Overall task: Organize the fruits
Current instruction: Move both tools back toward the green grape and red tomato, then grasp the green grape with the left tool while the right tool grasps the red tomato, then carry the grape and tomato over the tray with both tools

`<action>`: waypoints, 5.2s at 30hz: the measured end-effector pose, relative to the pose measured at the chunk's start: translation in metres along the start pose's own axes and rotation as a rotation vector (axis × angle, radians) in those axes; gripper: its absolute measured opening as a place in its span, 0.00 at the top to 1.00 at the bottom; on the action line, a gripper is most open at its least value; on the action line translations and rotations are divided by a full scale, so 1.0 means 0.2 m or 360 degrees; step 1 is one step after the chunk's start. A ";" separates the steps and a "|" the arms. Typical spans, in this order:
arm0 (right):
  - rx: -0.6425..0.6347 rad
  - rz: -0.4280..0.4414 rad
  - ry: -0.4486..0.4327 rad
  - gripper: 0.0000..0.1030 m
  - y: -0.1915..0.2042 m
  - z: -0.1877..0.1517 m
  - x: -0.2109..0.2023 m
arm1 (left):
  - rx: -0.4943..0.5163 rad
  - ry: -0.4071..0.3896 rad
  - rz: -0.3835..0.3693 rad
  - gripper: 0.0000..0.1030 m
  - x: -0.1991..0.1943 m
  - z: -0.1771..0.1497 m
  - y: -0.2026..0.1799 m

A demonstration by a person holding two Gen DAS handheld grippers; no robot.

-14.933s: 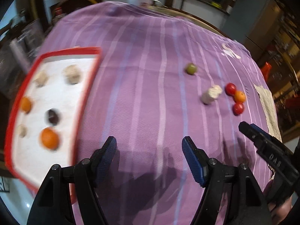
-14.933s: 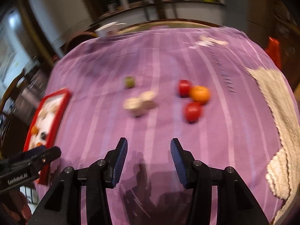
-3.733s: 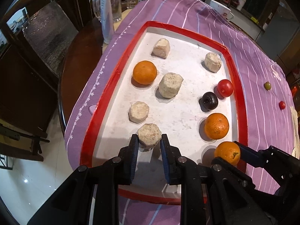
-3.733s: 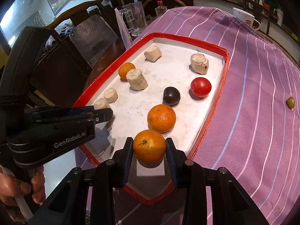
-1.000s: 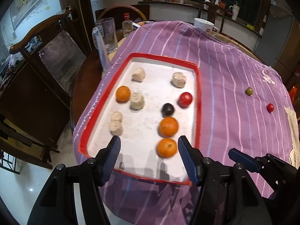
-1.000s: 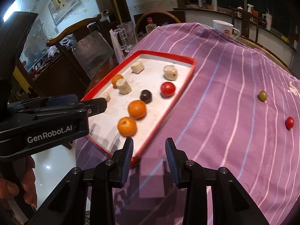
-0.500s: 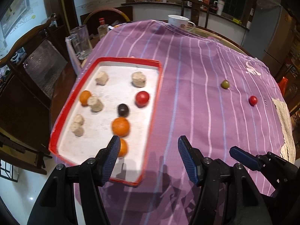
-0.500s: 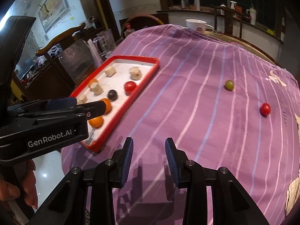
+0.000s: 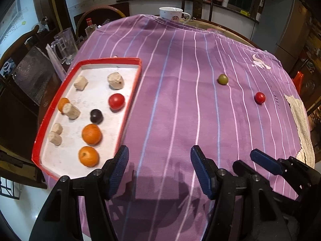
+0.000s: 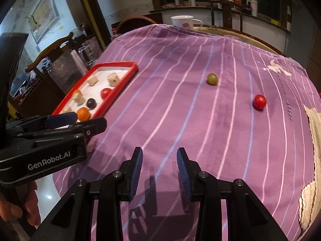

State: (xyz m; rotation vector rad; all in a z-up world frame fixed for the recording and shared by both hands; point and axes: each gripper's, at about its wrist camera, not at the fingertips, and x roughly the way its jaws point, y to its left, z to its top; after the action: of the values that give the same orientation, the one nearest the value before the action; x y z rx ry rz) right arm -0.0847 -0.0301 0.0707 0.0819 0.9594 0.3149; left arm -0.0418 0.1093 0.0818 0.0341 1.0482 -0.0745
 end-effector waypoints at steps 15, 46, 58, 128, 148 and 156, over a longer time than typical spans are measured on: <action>0.0186 -0.0062 0.0054 0.62 -0.36 -0.02 0.05 | 0.0005 0.0139 -0.0042 0.38 0.22 0.01 -0.20; 0.0380 -0.0209 -0.0078 0.62 -0.93 0.36 0.16 | 0.0256 0.0097 -0.0168 0.38 0.62 0.61 -0.59; 0.0346 -0.0233 -0.0041 0.52 -0.97 0.43 0.31 | 0.0269 0.0125 -0.0288 0.38 0.78 0.70 -0.64; -0.0062 0.0049 -0.0038 0.67 0.40 0.35 0.19 | -0.0054 -0.0116 -0.0096 0.77 -0.05 0.20 0.49; -0.0155 0.0040 -0.0003 0.67 0.73 0.39 0.31 | -0.0114 -0.0107 -0.0076 0.76 -0.03 0.13 0.82; -0.0172 0.0051 0.0013 0.67 0.79 0.39 0.35 | -0.0142 -0.0067 -0.0062 0.76 0.02 0.10 0.89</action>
State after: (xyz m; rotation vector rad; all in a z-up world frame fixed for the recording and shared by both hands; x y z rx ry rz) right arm -0.0202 0.1475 0.0930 -0.0025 0.9484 0.3962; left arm -0.0084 0.2859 0.0880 -0.0684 1.0094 -0.0635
